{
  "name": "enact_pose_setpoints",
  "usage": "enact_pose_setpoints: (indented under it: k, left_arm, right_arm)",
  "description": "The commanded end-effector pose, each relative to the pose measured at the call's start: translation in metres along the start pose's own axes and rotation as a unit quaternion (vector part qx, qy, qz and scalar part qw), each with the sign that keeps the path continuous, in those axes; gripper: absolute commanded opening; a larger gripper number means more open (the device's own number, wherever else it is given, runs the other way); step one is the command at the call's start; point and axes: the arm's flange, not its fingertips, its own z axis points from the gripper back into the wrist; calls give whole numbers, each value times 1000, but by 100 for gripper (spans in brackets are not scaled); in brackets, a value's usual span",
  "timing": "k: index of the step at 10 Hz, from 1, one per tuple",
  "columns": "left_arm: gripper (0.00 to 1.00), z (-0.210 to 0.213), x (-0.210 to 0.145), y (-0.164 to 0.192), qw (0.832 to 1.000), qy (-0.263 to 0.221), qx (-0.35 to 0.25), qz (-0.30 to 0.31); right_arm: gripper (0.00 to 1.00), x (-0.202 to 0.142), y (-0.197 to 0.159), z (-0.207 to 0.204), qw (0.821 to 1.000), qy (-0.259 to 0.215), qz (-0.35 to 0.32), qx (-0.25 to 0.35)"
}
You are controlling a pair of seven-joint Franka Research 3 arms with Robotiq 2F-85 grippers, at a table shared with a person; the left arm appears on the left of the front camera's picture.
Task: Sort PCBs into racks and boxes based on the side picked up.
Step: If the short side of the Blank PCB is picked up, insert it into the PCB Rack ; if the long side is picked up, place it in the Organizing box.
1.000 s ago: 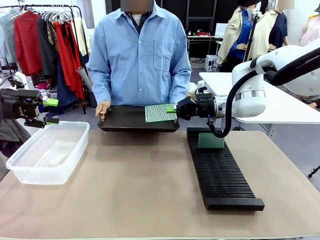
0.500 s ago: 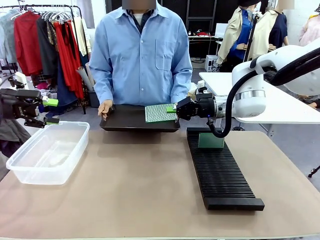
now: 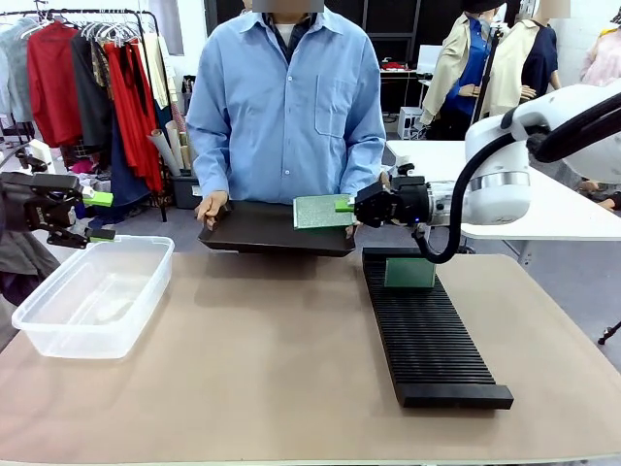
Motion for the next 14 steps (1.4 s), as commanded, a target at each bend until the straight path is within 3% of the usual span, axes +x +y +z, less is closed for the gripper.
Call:
enact_pose_setpoints:
  k: [1,3,7,11,14]
  left_arm:
    - [100,1,0,-1,1000,-1,0,0]
    - [100,1,0,-1,1000,-1,0,0]
    - [100,1,0,-1,1000,-1,0,0]
    - [100,1,0,-1,1000,-1,0,0]
    - [100,1,0,-1,1000,-1,0,0]
  right_arm:
    - [0,-2,14,21,1000,-13,6,17]
    - [0,-7,23,52,999,14,22,38]
    - [0,-21,28,101,996,38,77,19]
    - [0,-43,26,137,992,24,118,31]
    - [0,-60,15,158,981,1,187,47]
